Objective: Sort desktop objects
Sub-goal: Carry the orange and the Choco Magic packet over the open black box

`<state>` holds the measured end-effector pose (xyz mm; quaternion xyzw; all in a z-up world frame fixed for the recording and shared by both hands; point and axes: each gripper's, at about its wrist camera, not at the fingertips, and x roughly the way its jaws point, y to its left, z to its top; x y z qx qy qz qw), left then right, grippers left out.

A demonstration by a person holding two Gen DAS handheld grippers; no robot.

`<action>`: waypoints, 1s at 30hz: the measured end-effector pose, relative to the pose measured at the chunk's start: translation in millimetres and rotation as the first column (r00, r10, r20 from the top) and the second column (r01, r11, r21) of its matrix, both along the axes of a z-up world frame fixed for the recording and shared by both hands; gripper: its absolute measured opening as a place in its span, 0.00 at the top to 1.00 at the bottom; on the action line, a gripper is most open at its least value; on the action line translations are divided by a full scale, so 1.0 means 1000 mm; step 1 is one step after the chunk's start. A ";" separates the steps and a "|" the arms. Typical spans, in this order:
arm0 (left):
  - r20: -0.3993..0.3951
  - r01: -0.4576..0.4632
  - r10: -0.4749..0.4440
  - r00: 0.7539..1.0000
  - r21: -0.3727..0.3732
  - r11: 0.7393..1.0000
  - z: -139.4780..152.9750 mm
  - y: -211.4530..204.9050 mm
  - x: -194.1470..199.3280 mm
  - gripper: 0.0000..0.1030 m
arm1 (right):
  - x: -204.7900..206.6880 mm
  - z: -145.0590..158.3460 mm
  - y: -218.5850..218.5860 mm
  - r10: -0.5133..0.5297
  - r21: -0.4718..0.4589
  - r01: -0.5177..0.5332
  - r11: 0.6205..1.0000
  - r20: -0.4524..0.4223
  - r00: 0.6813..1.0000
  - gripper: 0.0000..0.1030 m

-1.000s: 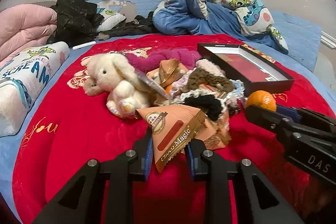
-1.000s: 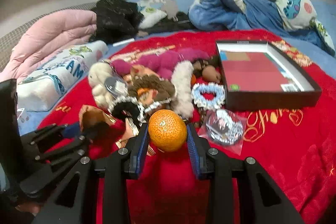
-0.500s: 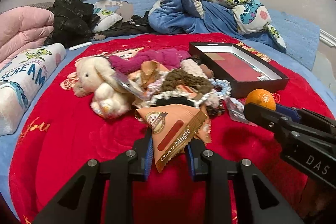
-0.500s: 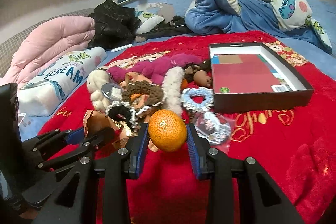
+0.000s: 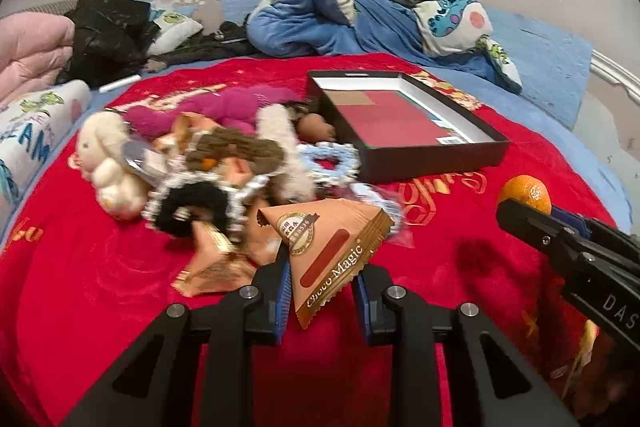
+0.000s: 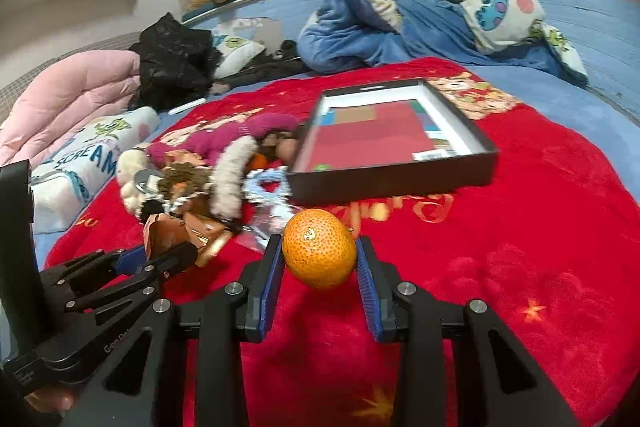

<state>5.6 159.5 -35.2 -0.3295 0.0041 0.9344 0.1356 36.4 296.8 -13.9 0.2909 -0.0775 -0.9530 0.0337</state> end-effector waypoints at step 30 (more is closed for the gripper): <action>0.079 0.049 -0.053 0.995 0.053 0.997 0.014 0.104 -0.172 0.73 | -0.153 0.016 0.085 -0.080 -0.039 0.084 0.996 0.079 0.994 0.67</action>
